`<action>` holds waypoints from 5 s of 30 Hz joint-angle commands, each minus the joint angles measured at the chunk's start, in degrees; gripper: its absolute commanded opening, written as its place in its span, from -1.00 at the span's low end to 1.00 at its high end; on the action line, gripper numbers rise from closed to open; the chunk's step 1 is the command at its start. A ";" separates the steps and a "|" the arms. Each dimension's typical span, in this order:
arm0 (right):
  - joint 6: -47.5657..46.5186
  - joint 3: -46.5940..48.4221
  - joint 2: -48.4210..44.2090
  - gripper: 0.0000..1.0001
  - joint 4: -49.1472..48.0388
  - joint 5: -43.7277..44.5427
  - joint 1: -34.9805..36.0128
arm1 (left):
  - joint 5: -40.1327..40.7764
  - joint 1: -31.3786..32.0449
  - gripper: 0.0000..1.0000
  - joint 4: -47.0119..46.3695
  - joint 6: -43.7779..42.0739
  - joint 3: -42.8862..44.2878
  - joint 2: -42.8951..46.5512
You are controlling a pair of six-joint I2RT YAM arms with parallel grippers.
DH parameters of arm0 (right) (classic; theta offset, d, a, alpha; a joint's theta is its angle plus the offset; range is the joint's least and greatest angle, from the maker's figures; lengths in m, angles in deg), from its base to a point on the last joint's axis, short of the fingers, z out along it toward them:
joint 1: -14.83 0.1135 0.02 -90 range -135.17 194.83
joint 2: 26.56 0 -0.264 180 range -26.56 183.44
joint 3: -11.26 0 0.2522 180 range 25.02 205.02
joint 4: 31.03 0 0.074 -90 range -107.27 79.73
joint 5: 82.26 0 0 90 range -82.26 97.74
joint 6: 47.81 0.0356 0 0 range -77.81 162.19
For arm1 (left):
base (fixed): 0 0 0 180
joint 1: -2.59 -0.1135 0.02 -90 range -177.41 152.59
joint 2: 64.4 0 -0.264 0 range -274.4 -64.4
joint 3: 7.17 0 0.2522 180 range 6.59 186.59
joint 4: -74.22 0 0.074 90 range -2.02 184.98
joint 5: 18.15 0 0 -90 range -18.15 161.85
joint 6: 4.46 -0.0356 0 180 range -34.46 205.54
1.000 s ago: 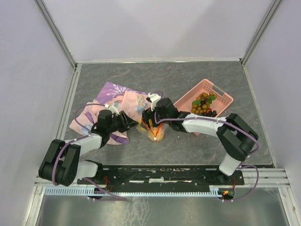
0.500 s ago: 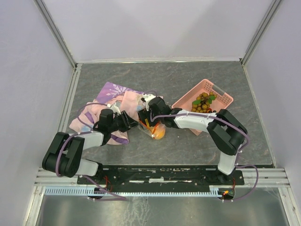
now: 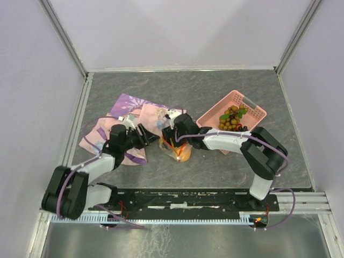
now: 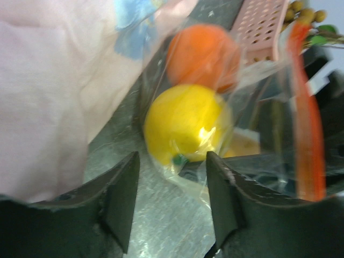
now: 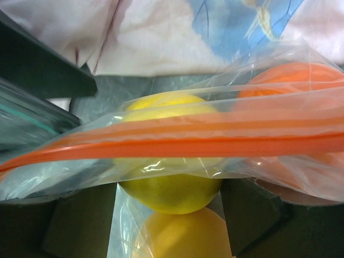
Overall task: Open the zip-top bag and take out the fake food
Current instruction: Pick up the fake fruit from the zipper food storage bag, then place the fake fruit in the bin.
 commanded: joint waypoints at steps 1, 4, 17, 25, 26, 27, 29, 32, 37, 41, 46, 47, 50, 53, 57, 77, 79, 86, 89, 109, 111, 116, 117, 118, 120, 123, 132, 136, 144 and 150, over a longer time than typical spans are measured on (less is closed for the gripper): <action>2.89 -5.76 -7.51 -0.12 -8.31 -5.74 -1.84 | 3.24 0.13 0.34 3.84 -2.22 -0.10 9.91; 5.08 -8.90 -11.51 -0.17 -12.82 -9.80 -3.59 | 3.72 0.12 0.43 5.04 -2.04 -1.06 14.78; 19.34 -14.89 -17.24 -0.19 -27.50 -21.39 -12.29 | -9.29 0.14 0.55 -15.23 4.14 -6.90 14.69; 24.53 -15.75 -16.03 -0.21 -33.77 -23.84 -13.73 | -13.37 3.33 0.56 -28.09 7.82 -6.10 6.23; 24.95 -15.75 -15.79 -0.21 -34.40 -24.08 -13.74 | -12.93 4.12 0.56 -27.29 7.28 -5.46 5.53; 25.50 -15.75 -15.54 -0.21 -35.09 -24.32 -13.82 | -12.40 4.72 0.56 -26.36 6.68 -4.78 4.58; 26.44 -15.79 -15.16 -0.22 -36.11 -24.85 -13.82 | -11.28 5.35 0.56 -24.94 6.12 -3.70 3.27; 27.28 -15.84 -14.64 -0.23 -37.17 -25.43 -13.82 | -10.13 5.48 0.51 -22.75 6.17 -2.25 1.20; 27.20 -16.23 -14.25 -0.24 -37.20 -25.56 -13.83 | -11.55 5.46 0.08 -22.33 7.36 0.03 -1.73; 27.00 -16.83 -14.26 -0.25 -37.03 -25.17 -13.82 | -12.30 5.48 -0.42 -22.65 7.62 0.56 -2.63; 25.17 -17.50 -15.18 -0.25 -34.69 -23.91 -14.02 | -11.36 5.40 -0.91 -19.83 6.62 0.49 -2.76; 24.61 -17.58 -15.58 -0.26 -33.36 -23.54 -14.12 | -10.64 5.39 -0.94 -18.57 6.25 0.38 -2.60; 22.80 -17.76 -16.60 -0.26 -30.86 -22.98 -14.64 | -8.69 5.18 -0.95 -17.03 5.72 -0.60 -2.18; 21.05 -18.06 -17.60 -0.26 -28.55 -22.38 -15.11 | -7.65 4.75 -0.95 -15.98 5.35 -1.13 -2.33; 19.96 -19.08 -18.15 -0.26 -27.46 -22.28 -16.11 | -5.90 4.47 -0.95 -13.57 4.21 -1.36 -2.18; 16.33 -22.38 -20.83 -0.26 -24.73 -23.36 -19.26 | 0.25 3.68 -0.95 -6.43 0.95 -1.77 -1.77; 15.59 -22.38 -21.73 -0.26 -23.72 -23.41 -19.43 | 0.78 3.48 -0.95 -6.18 0.94 -1.95 -1.40; 13.73 -22.84 -24.27 -0.26 -20.61 -23.45 -19.85 | 1.46 2.78 -0.95 -5.26 0.67 -2.58 -0.11; 12.85 -23.03 -25.36 -0.26 -19.11 -23.38 -20.05 | 1.55 2.51 -0.95 -4.92 0.60 -2.81 0.40; 7.70 -23.47 -33.65 -0.26 -10.19 -24.27 -21.65 | 1.53 1.26 -0.95 -3.80 0.25 -3.36 1.38; 7.29 -23.56 -34.62 -0.26 -9.22 -24.38 -21.96 | 1.57 1.17 -0.95 -3.67 0.17 -3.42 1.50; 6.37 -23.55 -37.25 -0.26 -6.91 -24.64 -22.95 | 1.53 1.02 -0.95 -3.57 0.07 -3.46 1.50; 6.18 -23.59 -37.64 -0.26 -6.45 -24.73 -23.20 | 1.50 1.00 -0.95 -3.57 0.07 -3.47 1.47; 6.01 -23.55 -38.11 -0.26 -6.10 -24.86 -23.59 | 1.52 1.04 -0.95 -3.56 0.09 -3.47 1.44; 5.66 -23.57 -38.98 -0.26 -5.27 -25.05 -24.02 | 1.48 0.92 -0.95 -3.57 0.02 -3.47 1.51; 5.15 -23.70 -40.18 -0.26 -3.95 -25.21 -24.82 | 1.44 0.83 -0.95 -3.49 0.07 -3.50 1.56; 4.81 -24.44 -43.23 -0.27 -2.20 -26.44 -28.47 | 1.23 0.70 -0.94 -3.40 -0.03 -3.47 1.59; 4.85 -24.59 -44.00 -0.27 -1.93 -27.17 -30.58 | 1.04 0.64 -0.95 -3.31 -0.02 -3.39 1.48; 6.13 -25.65 -44.70 -0.26 -2.63 -28.25 -34.82 | 0.78 0.56 -0.94 -3.31 -0.15 -3.30 1.43; 7.79 -26.71 -45.04 -0.26 -3.55 -28.27 -38.27 | 0.53 0.56 -0.95 -3.39 -0.20 -3.21 1.16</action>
